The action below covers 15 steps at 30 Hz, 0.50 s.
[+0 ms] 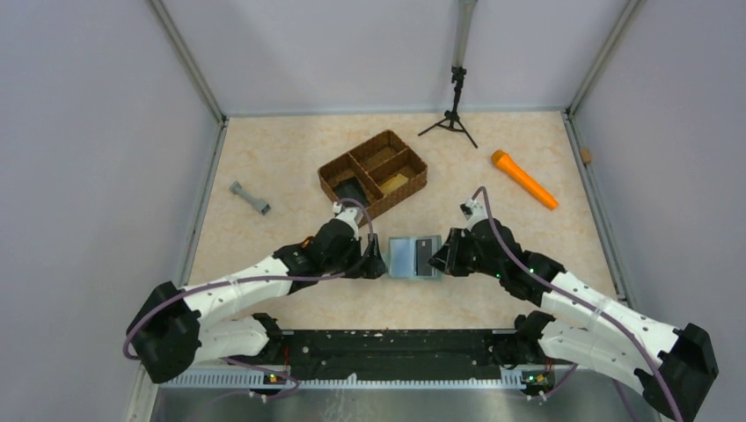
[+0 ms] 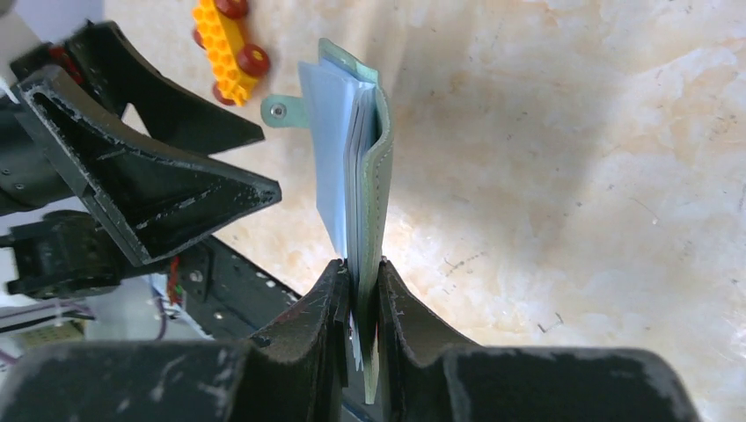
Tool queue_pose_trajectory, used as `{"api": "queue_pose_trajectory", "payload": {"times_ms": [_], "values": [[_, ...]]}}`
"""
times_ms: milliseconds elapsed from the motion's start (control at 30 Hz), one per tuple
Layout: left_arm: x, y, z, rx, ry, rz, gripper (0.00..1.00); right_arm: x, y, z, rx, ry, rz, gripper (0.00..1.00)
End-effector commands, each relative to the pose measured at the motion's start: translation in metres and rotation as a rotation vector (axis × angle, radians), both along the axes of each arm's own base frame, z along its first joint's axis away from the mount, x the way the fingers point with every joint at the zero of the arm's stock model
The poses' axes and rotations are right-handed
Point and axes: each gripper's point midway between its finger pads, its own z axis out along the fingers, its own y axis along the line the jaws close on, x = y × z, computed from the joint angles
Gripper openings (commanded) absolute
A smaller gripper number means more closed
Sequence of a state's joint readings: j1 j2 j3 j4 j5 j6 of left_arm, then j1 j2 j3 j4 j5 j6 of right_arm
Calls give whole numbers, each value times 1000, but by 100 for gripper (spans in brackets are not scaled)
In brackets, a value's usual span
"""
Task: Take the credit cards out of the card holder
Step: Open the card holder at the center of the board.
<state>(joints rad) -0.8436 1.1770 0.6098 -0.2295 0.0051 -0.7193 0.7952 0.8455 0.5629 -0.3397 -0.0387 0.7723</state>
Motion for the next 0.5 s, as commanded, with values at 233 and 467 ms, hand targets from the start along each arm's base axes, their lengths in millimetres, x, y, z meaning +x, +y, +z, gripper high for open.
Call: {"api": "queue_pose_trajectory", "payload": {"times_ms": [233,467], "values": [[-14,-42,86,-498,-102,-168,99,-6,22,39,271,-13,47,1],[2,-18,77,-409,-78,-62,99,-13,30,64,402,-26,76,0]]}}
